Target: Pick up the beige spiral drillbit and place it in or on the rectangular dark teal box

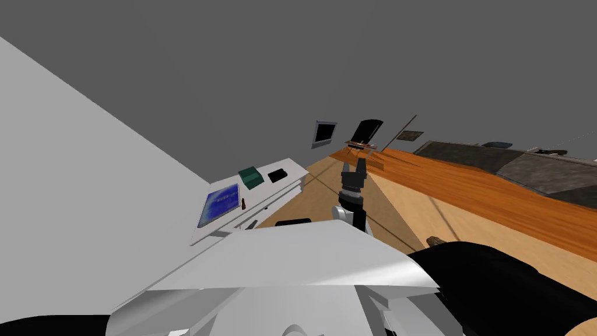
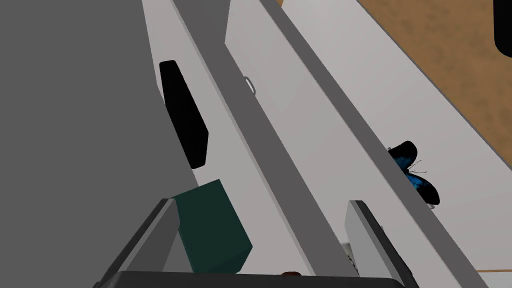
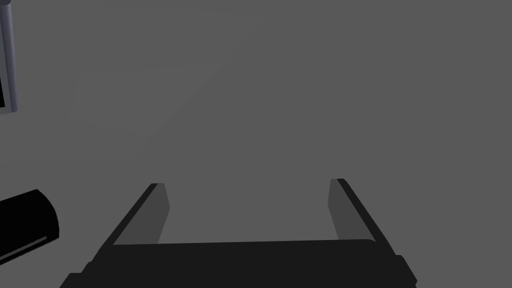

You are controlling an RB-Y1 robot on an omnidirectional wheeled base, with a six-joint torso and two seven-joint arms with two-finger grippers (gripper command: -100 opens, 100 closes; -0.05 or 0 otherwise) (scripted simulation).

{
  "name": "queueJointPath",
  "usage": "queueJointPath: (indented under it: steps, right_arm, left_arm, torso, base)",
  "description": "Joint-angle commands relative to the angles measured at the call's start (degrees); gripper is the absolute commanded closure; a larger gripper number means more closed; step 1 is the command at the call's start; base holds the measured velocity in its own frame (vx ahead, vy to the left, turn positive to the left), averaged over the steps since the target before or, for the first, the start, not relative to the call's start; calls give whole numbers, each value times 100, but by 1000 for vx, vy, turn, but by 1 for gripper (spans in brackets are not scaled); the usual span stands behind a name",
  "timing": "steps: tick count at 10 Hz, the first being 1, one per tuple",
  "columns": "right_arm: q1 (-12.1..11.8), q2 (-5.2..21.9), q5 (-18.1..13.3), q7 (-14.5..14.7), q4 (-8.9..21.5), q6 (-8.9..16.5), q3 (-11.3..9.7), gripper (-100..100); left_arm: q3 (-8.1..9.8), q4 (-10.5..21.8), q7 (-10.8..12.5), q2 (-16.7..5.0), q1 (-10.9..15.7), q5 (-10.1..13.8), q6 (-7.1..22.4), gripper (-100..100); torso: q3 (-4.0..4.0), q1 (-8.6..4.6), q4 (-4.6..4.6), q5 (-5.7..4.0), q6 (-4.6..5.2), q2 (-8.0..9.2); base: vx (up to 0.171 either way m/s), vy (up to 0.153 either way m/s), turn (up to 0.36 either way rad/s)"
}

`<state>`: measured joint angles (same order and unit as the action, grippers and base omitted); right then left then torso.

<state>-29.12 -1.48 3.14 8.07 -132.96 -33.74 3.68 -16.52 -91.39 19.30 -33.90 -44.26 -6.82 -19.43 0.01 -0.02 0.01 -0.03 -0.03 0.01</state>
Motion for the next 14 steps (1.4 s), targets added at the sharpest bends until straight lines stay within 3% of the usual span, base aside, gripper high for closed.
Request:
queueJointPath:
  steps: [1, 2, 5, 7, 8, 10, 11, 13, 14]
  right_arm:
    - [0, 0, 0, 0, 0, 0, 0, 0]
    - [0, 0, 0, 0, 0, 0, 0, 0]
    - [0, 0, 0, 0, 0, 0, 0, 0]
    - [-1, 0, 0, 0, 0, 0, 1, 0]
    - [-1, 0, 0, 0, 0, 0, 1, 0]
    - [-1, 1, 0, 0, 0, 0, 1, 0]
    - [-1, 1, 0, 0, 0, 0, 1, 0]
    - [-1, 1, 0, 0, 0, 0, 1, 0]
    - [-1, 1, 0, 0, 0, 0, 1, 0]
  left_arm:
    - [-132, 286, 165, -254, -45, -78, 78, -100]
    - [-213, 521, 272, -435, -83, -124, 124, -100]
    - [-290, 828, 378, -613, -118, -169, 166, -100]
    - [-436, 1198, 579, -957, -181, -249, 243, -100]
    - [-436, 1271, 579, -957, -181, -249, 243, -100]
    - [-567, 1684, 764, -1284, -232, -317, 305, -100]
    - [-567, 1685, 764, -1284, -232, -317, 305, -100]
    - [-687, 2016, 931, -1589, -270, -372, 351, -100]
    - [-687, 2070, 931, -1589, -270, -372, 351, -100]
  torso:
    - [0, 0, 0, 0, 0, 0]
    - [-3, -4, -1, -1, 0, -6]
    - [-5, 4, -1, 1, 0, -8]
    - [-3, 6, -1, 1, -1, -5]
    - [-6, 8, -2, 1, -1, -10]
    - [-5, 12, -1, 2, -1, -8]
    - [-8, 9, -2, 2, -1, -14]
    - [-5, 13, -2, 2, -2, -8]
    - [-6, 16, -2, 3, -3, -11]
  base:
    - [74, -55, -381]
    - [94, -36, -419]
    - [65, -13, -193]
    - [75, -11, -303]
    - [68, 3, -147]
    - [79, 0, -298]
    - [75, 13, -108]
    - [73, 20, -248]
    - [62, 28, -113]
